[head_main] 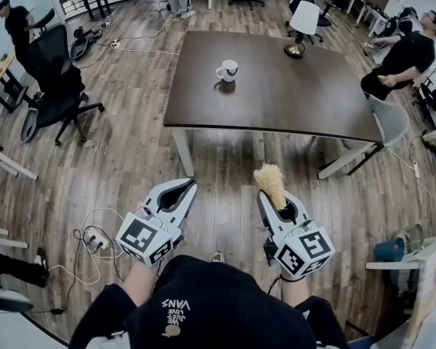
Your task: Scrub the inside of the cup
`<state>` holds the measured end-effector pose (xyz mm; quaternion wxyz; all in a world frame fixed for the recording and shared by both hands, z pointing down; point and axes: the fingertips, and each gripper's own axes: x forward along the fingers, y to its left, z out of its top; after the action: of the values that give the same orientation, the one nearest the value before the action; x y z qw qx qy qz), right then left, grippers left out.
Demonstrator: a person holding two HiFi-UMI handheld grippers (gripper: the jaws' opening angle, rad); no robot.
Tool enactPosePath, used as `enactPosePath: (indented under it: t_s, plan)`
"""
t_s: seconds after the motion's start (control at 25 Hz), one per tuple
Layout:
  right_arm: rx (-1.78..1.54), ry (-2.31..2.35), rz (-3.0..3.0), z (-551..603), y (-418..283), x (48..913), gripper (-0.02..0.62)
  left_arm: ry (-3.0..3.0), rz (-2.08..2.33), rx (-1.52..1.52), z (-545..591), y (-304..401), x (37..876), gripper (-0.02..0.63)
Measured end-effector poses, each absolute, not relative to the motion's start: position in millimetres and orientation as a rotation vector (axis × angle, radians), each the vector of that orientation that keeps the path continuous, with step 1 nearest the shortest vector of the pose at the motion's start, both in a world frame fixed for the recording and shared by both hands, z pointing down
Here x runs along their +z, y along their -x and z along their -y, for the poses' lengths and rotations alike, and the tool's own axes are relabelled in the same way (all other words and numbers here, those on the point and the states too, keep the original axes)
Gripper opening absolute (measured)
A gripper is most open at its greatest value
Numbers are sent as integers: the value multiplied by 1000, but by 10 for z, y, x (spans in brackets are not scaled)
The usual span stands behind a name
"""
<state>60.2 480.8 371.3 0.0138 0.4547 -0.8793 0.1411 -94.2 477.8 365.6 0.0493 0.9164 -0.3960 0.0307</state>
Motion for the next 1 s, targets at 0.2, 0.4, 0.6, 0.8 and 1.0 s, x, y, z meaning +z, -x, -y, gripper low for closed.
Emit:
enactPosePath:
  t_s: [0.2,0.4,0.6,0.8,1.0]
  plan:
    - [475,-1403,2734,-4701,-661,3800,92,-2770,1218,106,-4685,896,3738,20]
    - [485,-1418,2712,-4465,-691,3895,92,-2761,1197,108,-4443,861,3853,20]
    - [470,-1446,2696,-4041,-634,3872,92,-2770,1173,86,-4003,898,3858,20]
    - [453,-1484,2683,-3581,-529,3811,92,-2792,1140,75,-3496,1007,3815,20]
    - [457,-1525,2666,-3181,-408,3802,92,-2810,1084,90,-3078,1096,3836,20]
